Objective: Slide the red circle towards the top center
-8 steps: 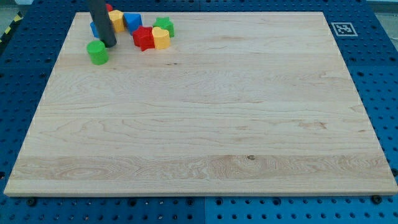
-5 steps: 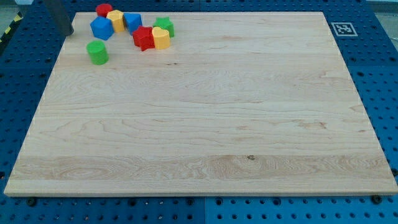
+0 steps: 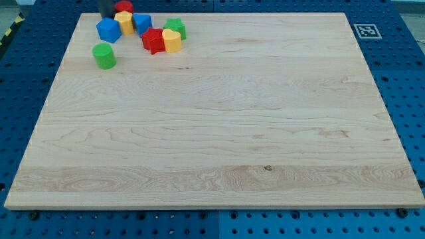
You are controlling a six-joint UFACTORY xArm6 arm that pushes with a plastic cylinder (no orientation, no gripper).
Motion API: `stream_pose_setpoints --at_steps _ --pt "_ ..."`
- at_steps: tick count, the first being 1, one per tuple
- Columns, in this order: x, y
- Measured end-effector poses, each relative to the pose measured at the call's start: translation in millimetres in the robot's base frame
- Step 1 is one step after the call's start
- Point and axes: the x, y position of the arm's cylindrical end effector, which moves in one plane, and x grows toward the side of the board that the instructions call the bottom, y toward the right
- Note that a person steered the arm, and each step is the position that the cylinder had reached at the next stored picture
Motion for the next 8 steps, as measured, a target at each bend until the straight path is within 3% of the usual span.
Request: stream_pose_setpoints --at_steps 4,8 --pt "-17.3 -58.1" --pt "-17.6 2.0"
